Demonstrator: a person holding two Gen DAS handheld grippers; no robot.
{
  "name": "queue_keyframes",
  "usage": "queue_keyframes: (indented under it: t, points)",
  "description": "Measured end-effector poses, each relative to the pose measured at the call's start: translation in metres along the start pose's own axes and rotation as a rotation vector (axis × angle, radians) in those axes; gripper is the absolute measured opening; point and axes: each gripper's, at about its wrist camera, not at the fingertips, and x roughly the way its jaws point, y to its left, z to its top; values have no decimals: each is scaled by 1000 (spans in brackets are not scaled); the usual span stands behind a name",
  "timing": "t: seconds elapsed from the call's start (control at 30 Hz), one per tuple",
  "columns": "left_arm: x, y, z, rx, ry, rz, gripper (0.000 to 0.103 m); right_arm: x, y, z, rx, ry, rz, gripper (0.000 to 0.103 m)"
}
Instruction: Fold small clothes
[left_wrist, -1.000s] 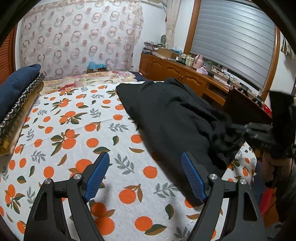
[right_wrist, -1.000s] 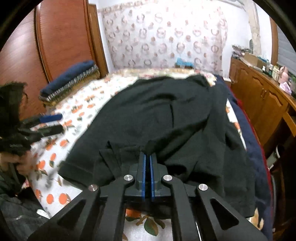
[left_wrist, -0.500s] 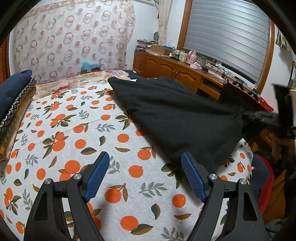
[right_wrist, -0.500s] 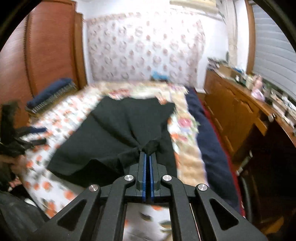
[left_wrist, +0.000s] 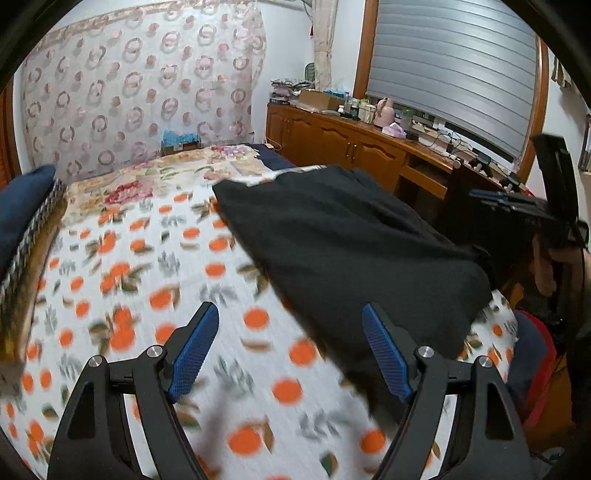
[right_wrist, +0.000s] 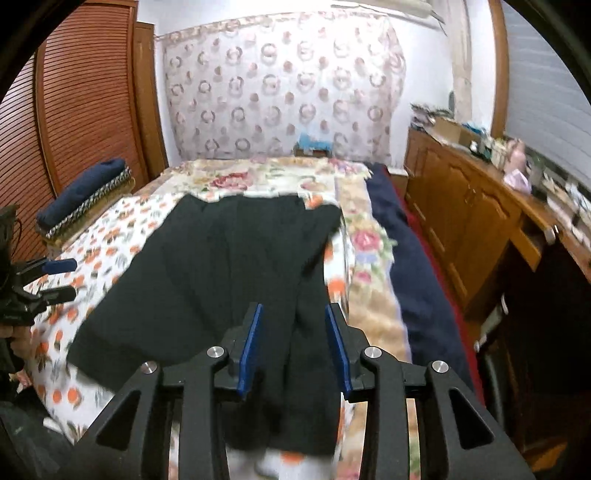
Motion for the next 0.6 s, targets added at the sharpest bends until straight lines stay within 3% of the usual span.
queue_keyframes:
  t: [0.13, 0.47, 0.6]
  points:
    - [14, 8, 23, 12, 3, 19, 81, 32, -1, 27, -7, -7, 42, 46]
    - [60, 23, 45, 7, 72, 25, 81, 155, -14, 65, -48, 130, 106, 46]
    - [76, 30, 45, -14, 112, 27, 81, 186, -22, 72, -60, 174, 140, 46]
